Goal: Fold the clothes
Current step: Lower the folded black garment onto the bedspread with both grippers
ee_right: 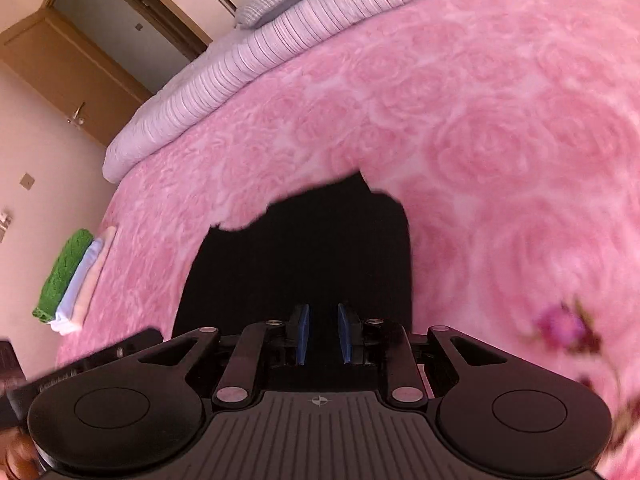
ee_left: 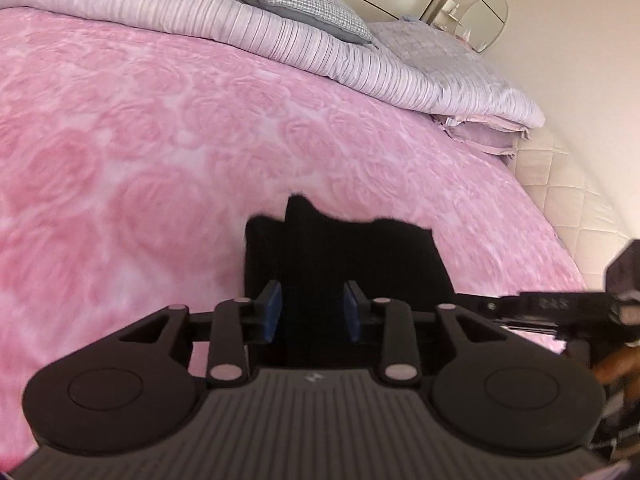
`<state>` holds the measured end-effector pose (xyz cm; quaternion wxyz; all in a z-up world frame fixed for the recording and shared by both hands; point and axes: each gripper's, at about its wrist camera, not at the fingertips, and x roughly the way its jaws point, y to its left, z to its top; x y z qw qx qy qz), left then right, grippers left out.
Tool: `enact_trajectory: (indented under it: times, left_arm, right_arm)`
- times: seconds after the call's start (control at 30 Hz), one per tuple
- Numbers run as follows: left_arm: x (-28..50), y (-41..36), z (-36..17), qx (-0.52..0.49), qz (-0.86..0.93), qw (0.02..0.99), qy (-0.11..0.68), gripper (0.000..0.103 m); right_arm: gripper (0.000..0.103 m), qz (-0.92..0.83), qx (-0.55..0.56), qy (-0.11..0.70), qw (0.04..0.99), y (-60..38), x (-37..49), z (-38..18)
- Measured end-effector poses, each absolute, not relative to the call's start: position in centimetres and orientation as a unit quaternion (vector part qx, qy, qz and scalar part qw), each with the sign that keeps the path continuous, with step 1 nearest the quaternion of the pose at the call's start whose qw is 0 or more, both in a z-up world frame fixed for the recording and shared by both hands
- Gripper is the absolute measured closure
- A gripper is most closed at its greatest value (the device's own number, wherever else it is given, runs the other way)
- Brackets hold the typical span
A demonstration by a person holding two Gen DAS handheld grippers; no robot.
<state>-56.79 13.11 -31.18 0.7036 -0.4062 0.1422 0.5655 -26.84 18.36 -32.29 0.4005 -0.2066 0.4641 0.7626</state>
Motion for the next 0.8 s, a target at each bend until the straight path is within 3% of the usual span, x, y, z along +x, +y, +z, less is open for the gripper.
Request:
enact_trajectory:
  times: [0.27,0.43,0.5,0.8]
  left_arm:
    - [-56.7,17.9,-32.9,-0.398,0.565,0.708,0.150,0.076]
    - [-56.6,17.0,-32.9,-0.369,0.572,0.718,0.142,0.076]
    - [-56.7,16.9,-33.1,-0.366,0.565,0.725,0.142,0.076]
    - [-56.7,17.7,-32.9,-0.361,0.564,0.731,0.133,0.080]
  right_arm:
    - [0.082,0.767,-0.199,0.462,0.399,22.7,-25.9,-32.9]
    - [0.062,0.775,-0.187,0.468,0.382,22.6,-25.9,-33.8]
    - [0.059,0.780,-0.189,0.457,0.383,21.9,-26.2,-34.1]
    - [0.058,0.784,-0.185,0.447,0.389,21.6,-26.4,-34.0]
